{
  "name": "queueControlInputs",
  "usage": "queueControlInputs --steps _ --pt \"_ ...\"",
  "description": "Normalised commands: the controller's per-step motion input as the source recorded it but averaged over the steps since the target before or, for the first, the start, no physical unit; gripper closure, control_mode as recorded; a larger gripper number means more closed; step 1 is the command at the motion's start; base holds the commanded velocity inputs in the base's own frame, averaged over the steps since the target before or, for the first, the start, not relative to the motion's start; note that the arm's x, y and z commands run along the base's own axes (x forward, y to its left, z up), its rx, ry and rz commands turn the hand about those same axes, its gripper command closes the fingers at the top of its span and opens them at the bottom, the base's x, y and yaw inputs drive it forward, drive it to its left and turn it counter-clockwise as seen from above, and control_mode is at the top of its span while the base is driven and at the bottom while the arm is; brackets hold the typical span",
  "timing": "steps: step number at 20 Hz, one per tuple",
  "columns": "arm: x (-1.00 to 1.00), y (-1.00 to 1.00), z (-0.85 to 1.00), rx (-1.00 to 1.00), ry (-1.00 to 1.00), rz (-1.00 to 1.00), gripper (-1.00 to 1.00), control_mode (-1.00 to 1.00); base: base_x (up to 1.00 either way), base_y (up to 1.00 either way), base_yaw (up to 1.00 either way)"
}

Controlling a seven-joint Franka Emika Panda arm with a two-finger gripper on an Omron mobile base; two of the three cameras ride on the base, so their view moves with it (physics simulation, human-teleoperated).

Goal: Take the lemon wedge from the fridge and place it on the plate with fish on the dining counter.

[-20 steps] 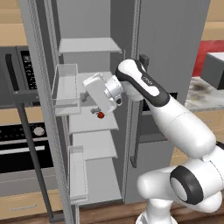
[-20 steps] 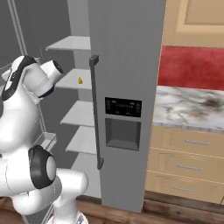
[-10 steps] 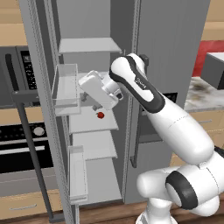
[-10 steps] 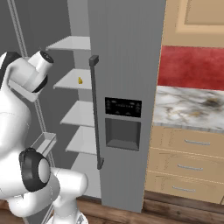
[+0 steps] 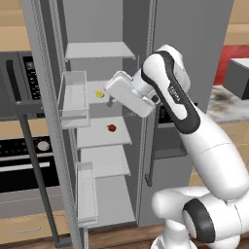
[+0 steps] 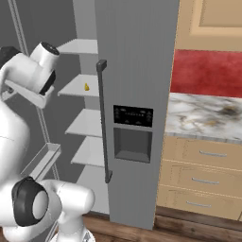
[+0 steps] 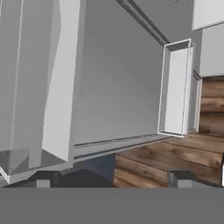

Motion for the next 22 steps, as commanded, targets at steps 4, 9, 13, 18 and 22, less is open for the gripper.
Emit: queueControlInputs --steps 4,9,13,18,22 --pt "-1.00 -1.00 -0.42 -0.26 -0.31 -0.03 -1.00 -1.00 0.00 0.00 0.00" --pt "-0.94 -1.00 -0.30 -0.57 -0.50 -0.08 -1.00 -1.00 0.00 0.00 0.00" --pt "-0.57 -1.00 -0.01 -0.34 -0.52 -0.17 -1.00 -1.00 0.00 0.00 0.00" --pt "-0.13 -0.26 0.00 0.03 -0.03 -0.07 -1.00 -1.00 0.00 0.00 0.00" --pt "0.00 0.00 0.00 0.00 0.00 0.00 -1.00 -1.00 0.00 0.00 0.00"
